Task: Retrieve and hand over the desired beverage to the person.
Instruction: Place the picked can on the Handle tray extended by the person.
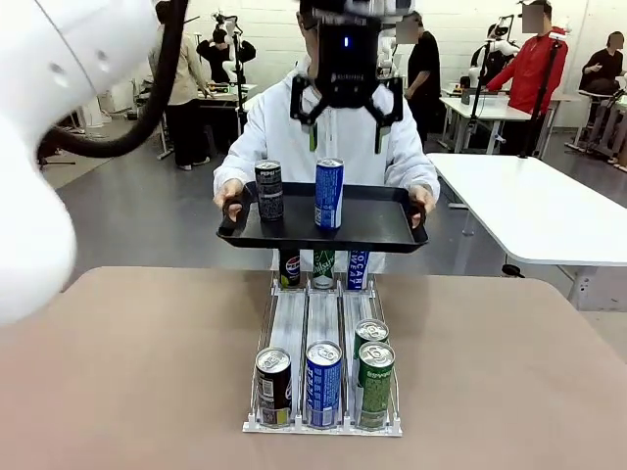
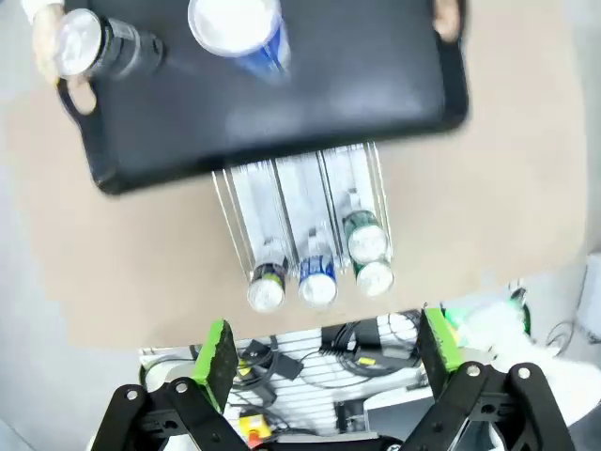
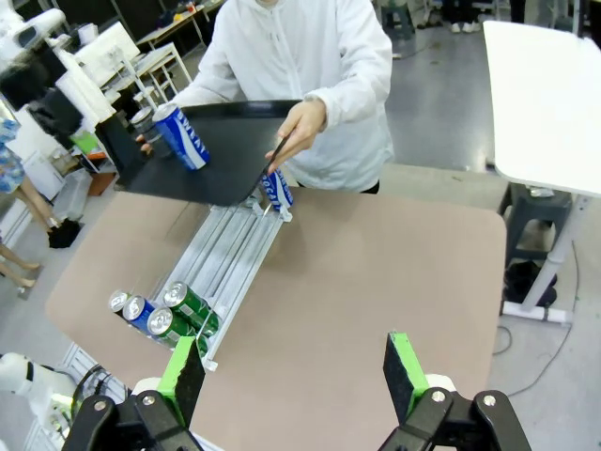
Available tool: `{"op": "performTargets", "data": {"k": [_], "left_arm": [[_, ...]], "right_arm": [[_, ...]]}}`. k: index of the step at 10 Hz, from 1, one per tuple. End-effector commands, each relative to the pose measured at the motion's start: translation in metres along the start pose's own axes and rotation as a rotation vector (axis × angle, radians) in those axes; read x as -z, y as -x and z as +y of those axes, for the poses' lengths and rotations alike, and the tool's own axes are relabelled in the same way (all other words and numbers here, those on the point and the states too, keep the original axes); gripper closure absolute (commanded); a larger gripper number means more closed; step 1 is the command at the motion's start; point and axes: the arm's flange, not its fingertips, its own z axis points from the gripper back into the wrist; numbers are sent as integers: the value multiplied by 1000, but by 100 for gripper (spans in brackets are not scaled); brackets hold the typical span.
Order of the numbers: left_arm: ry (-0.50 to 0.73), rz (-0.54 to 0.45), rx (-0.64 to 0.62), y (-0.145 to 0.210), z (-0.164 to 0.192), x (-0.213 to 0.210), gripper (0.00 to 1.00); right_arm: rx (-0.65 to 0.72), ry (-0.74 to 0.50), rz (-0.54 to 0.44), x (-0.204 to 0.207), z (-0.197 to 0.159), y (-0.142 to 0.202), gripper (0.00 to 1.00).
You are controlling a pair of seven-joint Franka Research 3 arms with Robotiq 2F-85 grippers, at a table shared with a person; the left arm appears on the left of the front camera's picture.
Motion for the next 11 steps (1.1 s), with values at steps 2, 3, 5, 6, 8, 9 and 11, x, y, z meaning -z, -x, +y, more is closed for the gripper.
{"op": "performTargets", "data": {"k": [2, 3, 5, 6, 8, 9, 11], "left_arm": [[-1, -21, 164, 105, 59, 30, 0], [-13, -61, 213, 123, 77, 37, 0], [5, -102, 318, 140, 117, 57, 0], [17, -113, 353, 146, 135, 65, 0], [-35, -64, 354, 149, 166, 79, 0], [-69, 5, 327, 149, 179, 80, 0], [-196, 124, 267, 151, 202, 81, 0]], "right_arm": [[1, -3, 0, 2, 0, 1, 0], [1, -3, 0, 2, 0, 1, 0], [1, -3, 0, 2, 0, 1, 0], [1, -3, 0, 2, 0, 1, 0], [1, -3, 0, 2, 0, 1, 0], [1, -3, 0, 2, 0, 1, 0], [1, -3, 0, 2, 0, 1, 0]]}}
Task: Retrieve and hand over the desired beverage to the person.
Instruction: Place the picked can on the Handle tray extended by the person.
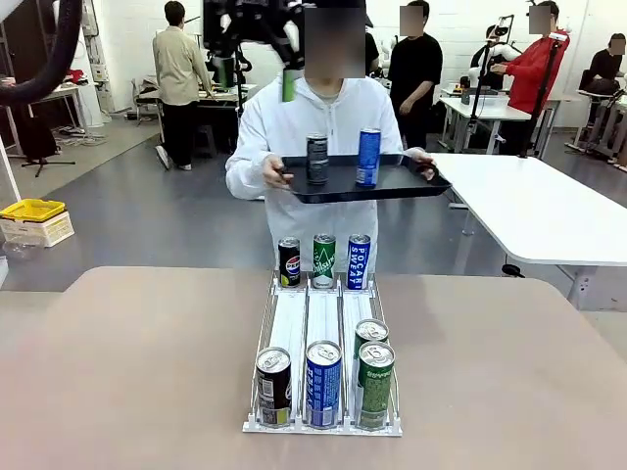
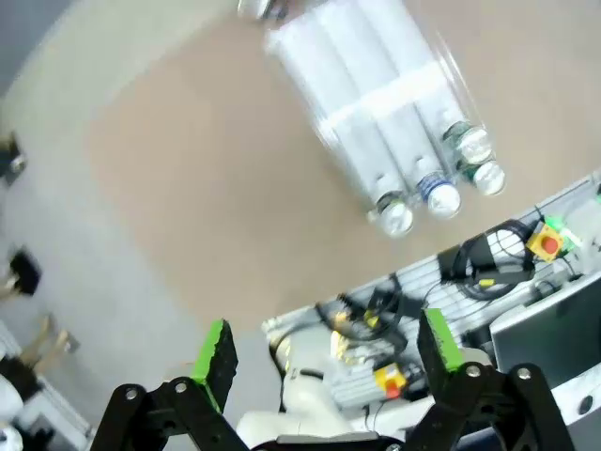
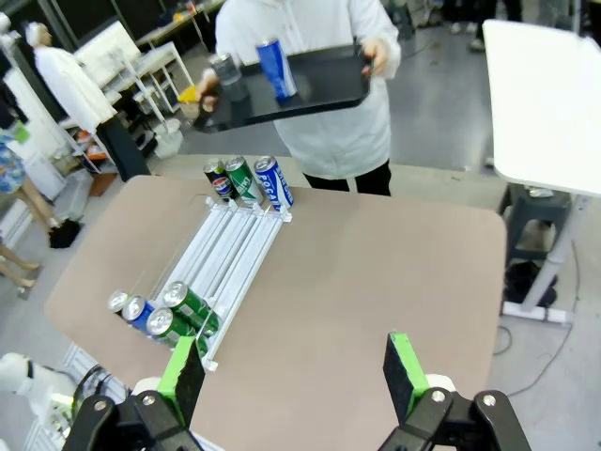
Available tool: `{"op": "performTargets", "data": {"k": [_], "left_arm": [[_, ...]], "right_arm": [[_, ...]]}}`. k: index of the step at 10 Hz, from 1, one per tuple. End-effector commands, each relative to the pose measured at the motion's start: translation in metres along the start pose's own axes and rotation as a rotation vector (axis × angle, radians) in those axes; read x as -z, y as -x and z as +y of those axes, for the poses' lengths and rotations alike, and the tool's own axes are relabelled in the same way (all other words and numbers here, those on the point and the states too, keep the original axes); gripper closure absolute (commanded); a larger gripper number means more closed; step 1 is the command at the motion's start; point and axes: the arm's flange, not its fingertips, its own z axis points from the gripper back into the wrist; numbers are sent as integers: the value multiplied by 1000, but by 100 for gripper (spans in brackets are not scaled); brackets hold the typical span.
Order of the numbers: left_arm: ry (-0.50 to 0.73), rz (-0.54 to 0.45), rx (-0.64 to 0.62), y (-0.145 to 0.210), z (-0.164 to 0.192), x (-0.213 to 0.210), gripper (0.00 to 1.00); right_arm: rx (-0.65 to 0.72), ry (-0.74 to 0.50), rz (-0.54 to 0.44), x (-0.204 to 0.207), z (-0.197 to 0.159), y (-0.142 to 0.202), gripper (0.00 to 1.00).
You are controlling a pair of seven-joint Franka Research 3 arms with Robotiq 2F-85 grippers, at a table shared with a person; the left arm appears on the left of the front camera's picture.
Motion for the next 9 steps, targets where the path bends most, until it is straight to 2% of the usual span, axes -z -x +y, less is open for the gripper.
{"op": "performTargets", "data": {"k": [1, 4, 5, 7, 9], "left_arm": [[-94, 82, -22, 139, 43, 159, 0], [-160, 222, -33, 155, 60, 163, 0], [-149, 170, -59, 158, 65, 163, 0], [-56, -84, -152, 155, 83, 154, 0], [31, -176, -198, 151, 94, 152, 0]], "right_arm": [[1, -3, 0, 2, 0, 1, 0], [1, -3, 0, 2, 0, 1, 0], [1, -3, 0, 2, 0, 1, 0], [1, -3, 0, 2, 0, 1, 0], [1, -3, 0, 2, 0, 1, 0]]}}
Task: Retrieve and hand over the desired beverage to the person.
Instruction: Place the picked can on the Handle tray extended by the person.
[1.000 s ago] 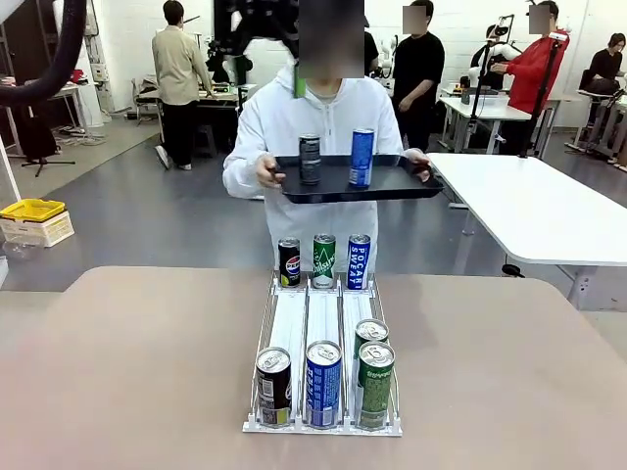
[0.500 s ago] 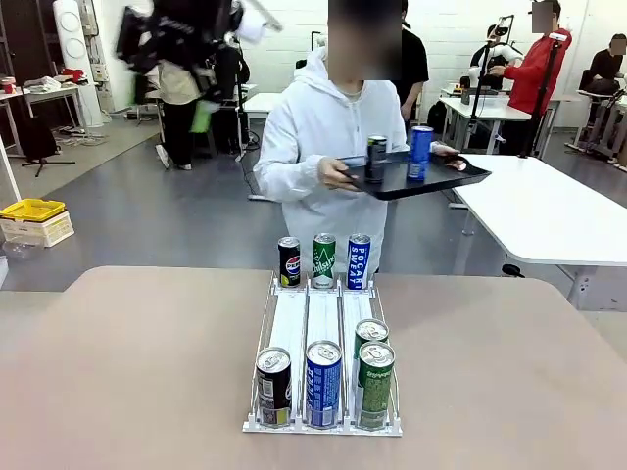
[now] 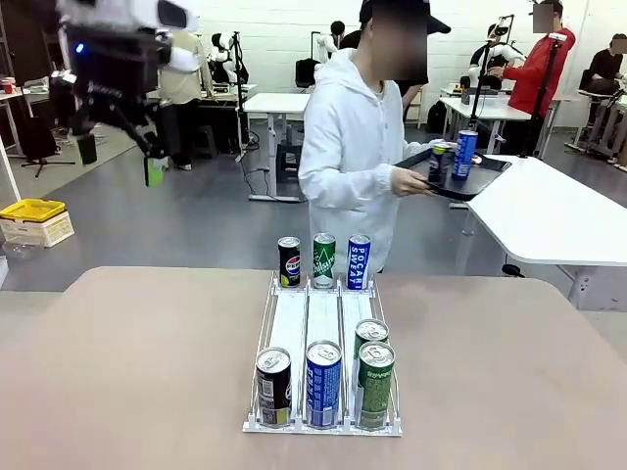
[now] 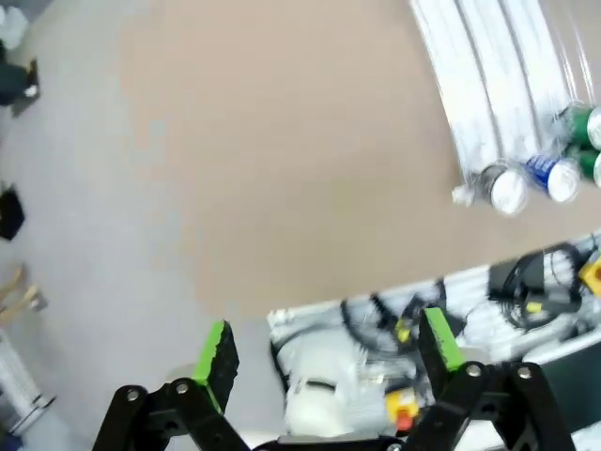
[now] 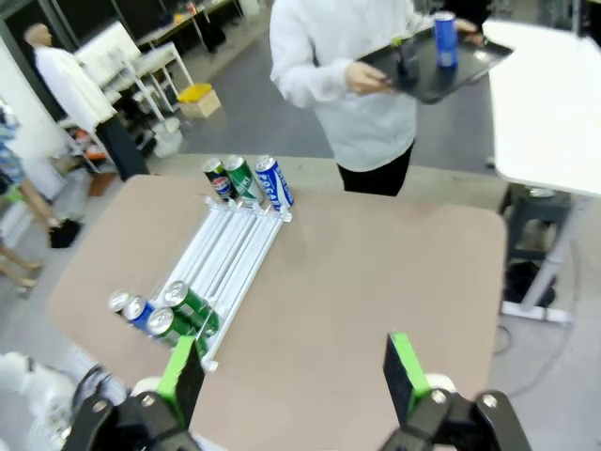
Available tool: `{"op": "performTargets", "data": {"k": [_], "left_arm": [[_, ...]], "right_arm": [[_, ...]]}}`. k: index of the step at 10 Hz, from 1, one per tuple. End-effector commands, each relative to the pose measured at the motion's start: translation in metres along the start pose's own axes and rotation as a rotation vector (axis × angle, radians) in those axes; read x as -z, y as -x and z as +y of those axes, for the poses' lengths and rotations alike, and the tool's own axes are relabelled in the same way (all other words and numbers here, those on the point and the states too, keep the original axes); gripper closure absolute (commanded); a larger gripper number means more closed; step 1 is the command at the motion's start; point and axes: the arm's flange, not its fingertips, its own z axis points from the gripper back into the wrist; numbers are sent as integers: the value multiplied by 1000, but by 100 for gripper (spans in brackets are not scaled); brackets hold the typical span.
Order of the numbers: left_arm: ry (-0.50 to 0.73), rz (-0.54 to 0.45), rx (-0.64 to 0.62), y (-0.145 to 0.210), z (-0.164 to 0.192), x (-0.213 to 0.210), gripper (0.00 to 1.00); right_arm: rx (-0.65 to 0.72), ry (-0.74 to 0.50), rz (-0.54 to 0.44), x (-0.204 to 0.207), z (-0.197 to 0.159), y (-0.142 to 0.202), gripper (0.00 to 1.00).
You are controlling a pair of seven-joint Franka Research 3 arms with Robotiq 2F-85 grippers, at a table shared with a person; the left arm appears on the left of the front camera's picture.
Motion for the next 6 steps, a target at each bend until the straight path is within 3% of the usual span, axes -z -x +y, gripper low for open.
{"op": "performTargets", "data": {"k": [1, 3, 4, 6], "left_arm": [[78, -110, -18, 20, 6, 35, 0], [127, -114, -85, 10, 12, 38, 0], [70, -96, -58, 14, 13, 29, 0], [70, -96, -58, 14, 13, 29, 0]], "right_arm": [[1, -3, 0, 2, 0, 1, 0], [1, -3, 0, 2, 0, 1, 0], [1, -3, 0, 2, 0, 1, 0], [1, -3, 0, 2, 0, 1, 0]]}}
